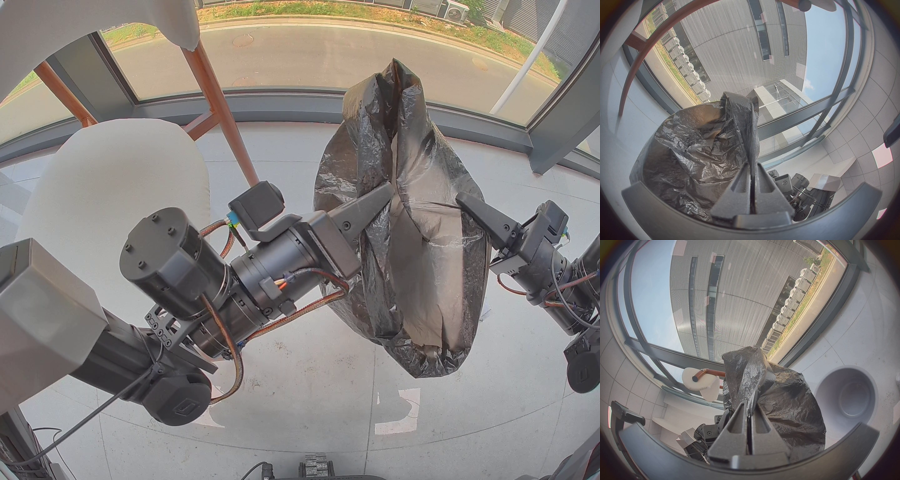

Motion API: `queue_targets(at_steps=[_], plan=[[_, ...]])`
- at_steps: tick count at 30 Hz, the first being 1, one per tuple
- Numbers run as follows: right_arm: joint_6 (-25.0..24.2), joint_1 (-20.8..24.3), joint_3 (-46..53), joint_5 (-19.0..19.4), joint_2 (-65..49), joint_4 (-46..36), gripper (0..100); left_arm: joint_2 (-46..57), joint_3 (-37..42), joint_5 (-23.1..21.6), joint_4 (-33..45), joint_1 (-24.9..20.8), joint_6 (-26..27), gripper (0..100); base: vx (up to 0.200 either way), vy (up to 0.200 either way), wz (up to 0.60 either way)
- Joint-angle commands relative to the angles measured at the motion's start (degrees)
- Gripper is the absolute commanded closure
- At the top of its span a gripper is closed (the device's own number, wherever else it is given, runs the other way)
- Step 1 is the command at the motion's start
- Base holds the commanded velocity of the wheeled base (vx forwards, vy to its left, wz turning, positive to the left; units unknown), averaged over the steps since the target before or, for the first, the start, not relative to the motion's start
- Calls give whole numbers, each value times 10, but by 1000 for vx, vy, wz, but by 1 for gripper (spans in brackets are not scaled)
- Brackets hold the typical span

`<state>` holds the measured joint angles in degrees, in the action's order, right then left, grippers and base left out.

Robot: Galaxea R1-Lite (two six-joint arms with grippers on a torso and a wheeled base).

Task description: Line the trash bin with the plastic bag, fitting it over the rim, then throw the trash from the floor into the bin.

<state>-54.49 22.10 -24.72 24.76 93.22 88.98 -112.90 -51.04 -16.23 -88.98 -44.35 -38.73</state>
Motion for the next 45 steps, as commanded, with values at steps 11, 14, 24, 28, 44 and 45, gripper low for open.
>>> queue_targets(at_steps=[11,14,24,28,44,45], plan=[[2,-5,-38,-3,-16,2,100,-26,-51,-2,-10,1,28,100,-18,0,0],[4,-5,-52,-3,-11,2,100,-36,-65,-1,-10,1,52,100,0,0,0],[4,-5,-54,-3,-12,2,100,-38,-81,1,-10,15,53,100,0,-40,0],[4,-1,-58,-4,-8,2,100,-38,-99,1,-10,18,52,100,0,-200,0],[4,20,-74,-55,29,1,100,-40,-103,29,-10,52,59,100,0,-150,0],[4,23,-80,-65,35,1,100,-39,-102,29,-10,52,57,100,0,0,0]])
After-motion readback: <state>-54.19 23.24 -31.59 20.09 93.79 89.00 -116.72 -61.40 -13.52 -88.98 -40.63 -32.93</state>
